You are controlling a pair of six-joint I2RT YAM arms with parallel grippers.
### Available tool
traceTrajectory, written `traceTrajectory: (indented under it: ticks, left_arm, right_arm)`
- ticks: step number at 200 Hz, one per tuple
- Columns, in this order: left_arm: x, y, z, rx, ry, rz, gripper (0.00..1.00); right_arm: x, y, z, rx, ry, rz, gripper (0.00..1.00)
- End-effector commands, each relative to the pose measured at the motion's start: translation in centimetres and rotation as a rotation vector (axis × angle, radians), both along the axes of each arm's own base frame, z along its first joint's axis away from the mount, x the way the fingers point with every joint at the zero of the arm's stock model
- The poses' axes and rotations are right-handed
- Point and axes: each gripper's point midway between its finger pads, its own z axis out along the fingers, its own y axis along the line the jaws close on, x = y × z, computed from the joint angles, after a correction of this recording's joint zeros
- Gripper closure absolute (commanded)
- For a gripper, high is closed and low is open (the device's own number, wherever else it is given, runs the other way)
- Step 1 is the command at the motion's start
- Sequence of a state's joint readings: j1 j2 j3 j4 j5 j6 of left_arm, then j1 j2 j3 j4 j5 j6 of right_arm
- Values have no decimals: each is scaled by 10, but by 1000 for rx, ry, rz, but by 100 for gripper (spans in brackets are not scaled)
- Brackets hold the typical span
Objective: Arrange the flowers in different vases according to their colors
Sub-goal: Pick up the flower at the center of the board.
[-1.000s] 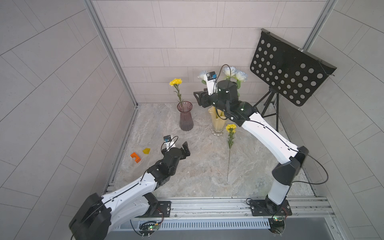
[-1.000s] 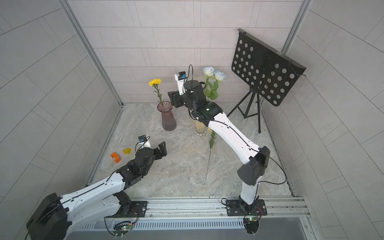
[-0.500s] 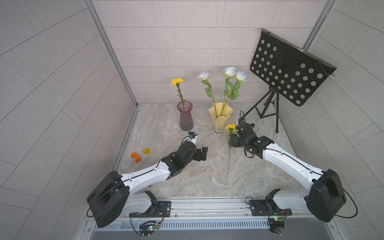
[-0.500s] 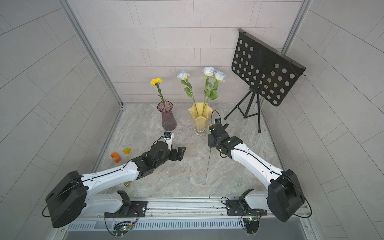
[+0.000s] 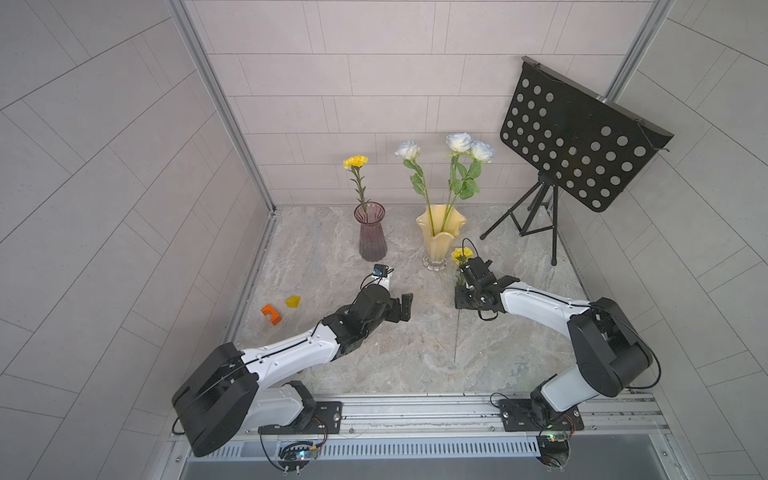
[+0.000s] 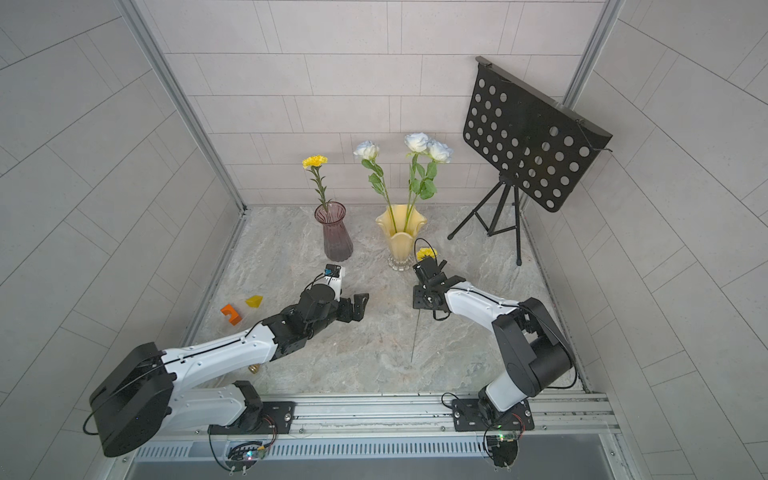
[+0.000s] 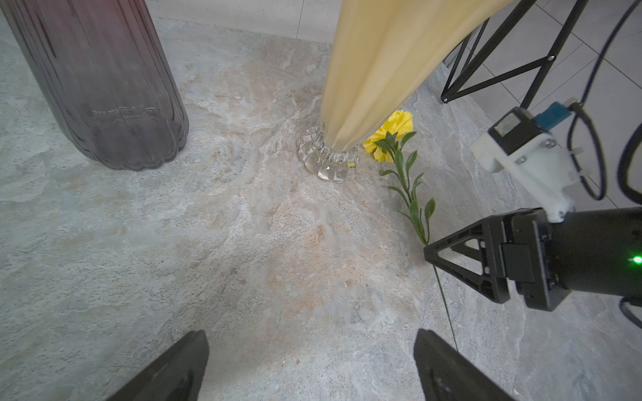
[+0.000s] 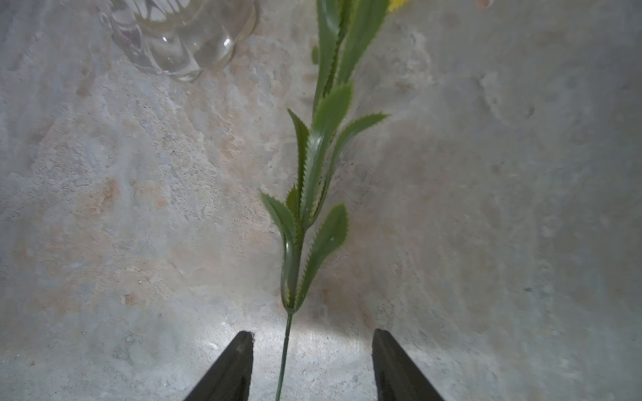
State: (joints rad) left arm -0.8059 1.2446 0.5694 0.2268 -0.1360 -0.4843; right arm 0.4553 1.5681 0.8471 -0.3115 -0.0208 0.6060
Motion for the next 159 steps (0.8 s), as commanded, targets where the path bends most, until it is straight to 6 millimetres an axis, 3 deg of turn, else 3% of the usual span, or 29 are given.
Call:
traceTrajectory:
  ticks: [1,50,159]
  left_arm:
    - [1,1,3,8,-18,6,0]
    - [2,1,4,7,-19,10,0]
    - [3,11,7,16,-34,57,0]
  right_arm:
    - [4,4,-5,11,11,-9,43]
    - [2,4,-18,-1,48,-16,51]
    - [3,8,-20,22,57,-16,72]
